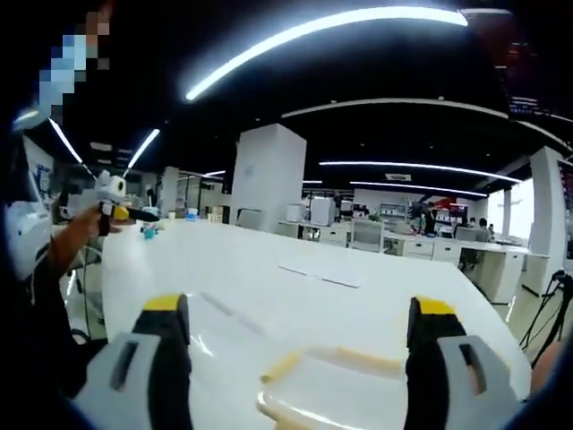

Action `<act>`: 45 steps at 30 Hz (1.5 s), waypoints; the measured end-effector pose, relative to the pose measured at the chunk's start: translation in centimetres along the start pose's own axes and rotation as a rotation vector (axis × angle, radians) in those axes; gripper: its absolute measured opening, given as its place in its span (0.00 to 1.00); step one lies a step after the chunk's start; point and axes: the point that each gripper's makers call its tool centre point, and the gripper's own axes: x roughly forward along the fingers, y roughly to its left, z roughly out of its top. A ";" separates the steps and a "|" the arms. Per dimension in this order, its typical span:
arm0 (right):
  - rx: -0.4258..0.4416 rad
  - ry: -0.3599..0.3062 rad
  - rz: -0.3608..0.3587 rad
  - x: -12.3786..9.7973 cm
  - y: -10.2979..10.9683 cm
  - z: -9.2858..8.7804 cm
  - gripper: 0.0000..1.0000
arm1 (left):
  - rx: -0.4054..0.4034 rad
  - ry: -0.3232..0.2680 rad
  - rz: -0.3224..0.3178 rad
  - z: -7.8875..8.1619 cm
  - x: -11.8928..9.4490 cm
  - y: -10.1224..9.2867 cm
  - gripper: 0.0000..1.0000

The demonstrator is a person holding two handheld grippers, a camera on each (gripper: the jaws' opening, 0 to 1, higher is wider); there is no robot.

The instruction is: Snap each plastic latch of the storage box into its locked position after aligning the lid with the box until every specified latch is closed and the lid sits flush.

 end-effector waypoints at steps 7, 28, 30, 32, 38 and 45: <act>-0.017 -0.045 0.000 0.0 -0.8 2.4 0.99 | 0.073 0.013 -0.005 1.5 0.7 -1.1 0.99; -0.126 -0.027 -0.030 -1.4 -2.8 5.8 0.99 | 0.167 0.077 -0.087 4.0 2.7 -3.0 0.99; -0.135 -0.025 -0.034 -1.6 -3.0 6.0 0.99 | 0.184 0.090 -0.100 4.2 3.2 -3.4 0.99; -0.141 -0.021 -0.035 -1.7 -3.2 6.0 0.99 | 0.203 0.103 -0.109 4.3 3.6 -3.8 0.99; -0.143 -0.004 -0.031 -1.8 -3.6 5.5 0.99 | 0.228 0.130 -0.147 4.5 4.9 -4.9 0.99; -0.154 0.023 -0.014 -1.9 -3.5 5.1 0.98 | 0.251 0.150 -0.181 5.2 5.8 -6.1 0.99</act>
